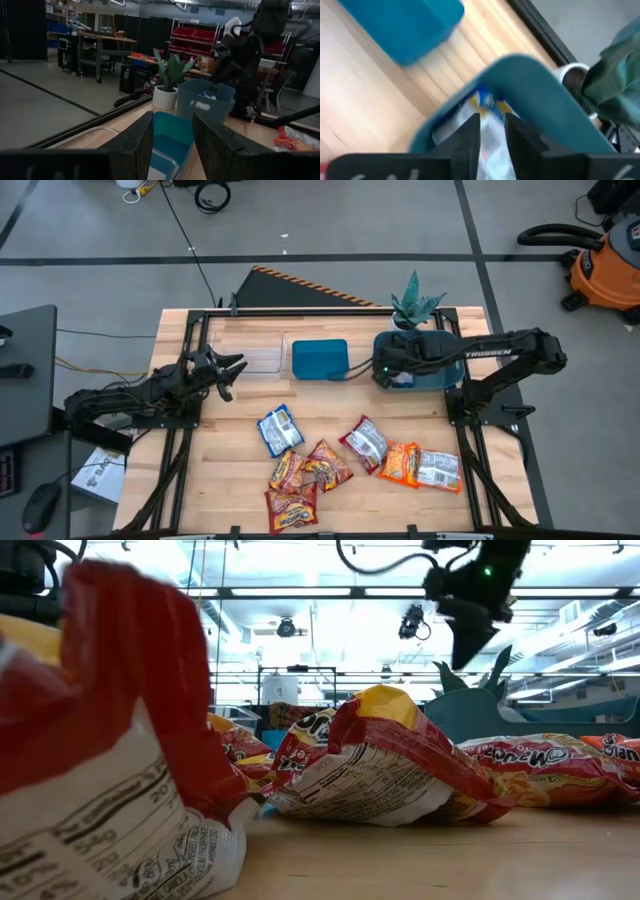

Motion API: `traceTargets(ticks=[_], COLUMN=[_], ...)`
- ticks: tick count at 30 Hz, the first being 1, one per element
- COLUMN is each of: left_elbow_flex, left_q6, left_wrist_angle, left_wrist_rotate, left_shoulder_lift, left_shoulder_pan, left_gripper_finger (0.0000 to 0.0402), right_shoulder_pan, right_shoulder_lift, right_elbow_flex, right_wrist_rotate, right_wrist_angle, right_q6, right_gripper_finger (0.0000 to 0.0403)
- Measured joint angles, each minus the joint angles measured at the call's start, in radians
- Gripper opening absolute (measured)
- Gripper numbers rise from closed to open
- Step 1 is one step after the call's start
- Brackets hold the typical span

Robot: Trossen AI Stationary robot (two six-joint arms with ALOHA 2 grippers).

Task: Sort Maruchan noodles
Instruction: Put the blue noodle pack into the green bin

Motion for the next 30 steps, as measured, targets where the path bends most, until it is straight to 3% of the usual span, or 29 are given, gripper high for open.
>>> traceTargets(ticks=[4,11,20,30], left_elbow_flex=[0.000,0.000,0.000,0.000], left_q6=[-0.014,-0.015,-0.019,-0.022], left_wrist_angle=[0.000,0.000,0.000,-0.006], left_wrist_rotate=[0.000,0.000,0.000,0.000], left_shoulder_lift=[0.000,0.000,0.013,0.013], left_shoulder_pan=[0.000,0.000,0.000,0.000], left_gripper_finger=[0.0142,0.0142,0.0142,0.0142], right_shoulder_pan=[0.017,0.111,0.164,0.156], right_shoulder_lift=[0.001,0.019,0.088,0.277], right_elbow_flex=[0.070,0.065,0.063,0.079], right_wrist_rotate=[-0.004,-0.145,-0.171,-0.425], right_wrist_angle=[0.052,0.521,0.873,1.111], right_q6=[-0.016,-0.253,-0.404,-0.437], right_gripper_finger=[0.0113,0.0115,0.0115,0.0114])
